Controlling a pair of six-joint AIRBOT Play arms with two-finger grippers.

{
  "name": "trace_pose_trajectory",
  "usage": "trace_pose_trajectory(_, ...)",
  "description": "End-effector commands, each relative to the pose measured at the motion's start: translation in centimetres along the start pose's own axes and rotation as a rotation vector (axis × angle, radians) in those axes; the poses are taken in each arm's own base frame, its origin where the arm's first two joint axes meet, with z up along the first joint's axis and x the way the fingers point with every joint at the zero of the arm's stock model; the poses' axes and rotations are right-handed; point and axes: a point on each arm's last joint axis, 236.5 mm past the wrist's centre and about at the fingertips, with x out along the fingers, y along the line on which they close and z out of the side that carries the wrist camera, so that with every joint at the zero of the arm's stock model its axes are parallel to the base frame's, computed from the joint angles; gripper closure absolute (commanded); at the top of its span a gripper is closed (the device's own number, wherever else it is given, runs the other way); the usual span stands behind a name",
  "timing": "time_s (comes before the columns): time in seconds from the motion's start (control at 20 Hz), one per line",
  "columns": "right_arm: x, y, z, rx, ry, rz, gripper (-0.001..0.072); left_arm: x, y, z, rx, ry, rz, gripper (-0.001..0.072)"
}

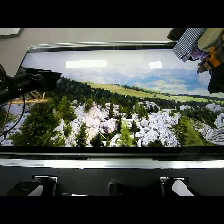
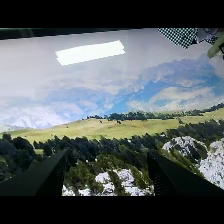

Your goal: Fold the clothes and pants, and hang the long-sleeved shirts on hangers.

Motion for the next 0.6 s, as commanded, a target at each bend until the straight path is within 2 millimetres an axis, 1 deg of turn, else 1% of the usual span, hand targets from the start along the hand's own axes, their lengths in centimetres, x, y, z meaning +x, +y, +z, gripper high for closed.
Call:
trace_pose_trajectory(0.0, 1.2, -1.0, -0.2, 0.059, 0.008, -0.005, 0.0673, 0.0, 0.1, 0.0, -0.001, 0.000, 0.002, 0.0131)
trace_pose_trajectory(0.1, 2.0, -1.6, -0.7, 0.099, 0.030, 0.002, 0.0673, 0.0, 0.1, 0.0, -0.001, 0.000, 0.002, 0.0131)
trace_pose_trajectory(0.15, 2.2, -1.6, -1.1, 0.124, 0.048, 0.018, 0.0672, 0.0, 0.1, 0.0, -0.001, 0.000, 0.002, 0.0131)
trace_pose_trajectory(0.25, 2.2, -1.2, -1.4, 0.145, 0.066, 0.042, 0.0671, 0.0, 0.1, 0.0, -0.001, 0.000, 0.002, 0.0131)
trace_pose_trajectory(0.4, 1.8, -0.9, -1.3, 0.164, 0.071, 0.063, 0.0665, 0.0, 0.1, 0.0, -0.001, -0.001, 0.002, 0.0131)
trace_pose_trajectory(0.45, 1.5, -1.1, -1.1, 0.169, 0.067, 0.063, 0.0530, 0.0, 0.1, 0.0, -0.001, -0.001, 0.002, 0.0131)
trace_pose_trajectory(0.5, 1.0, -1.6, -0.7, 0.176, 0.062, 0.061, 0.0318, 0.0, 0.1, 0.0, -0.001, -0.001, 0.002, 0.0131)
trace_pose_trajectory(0.55, 0.3, -2.3, -0.2, 0.185, 0.053, 0.057, 0.0134, 0.0, 0.1, 0.0, -0.001, -0.001, 0.002, 0.0131)
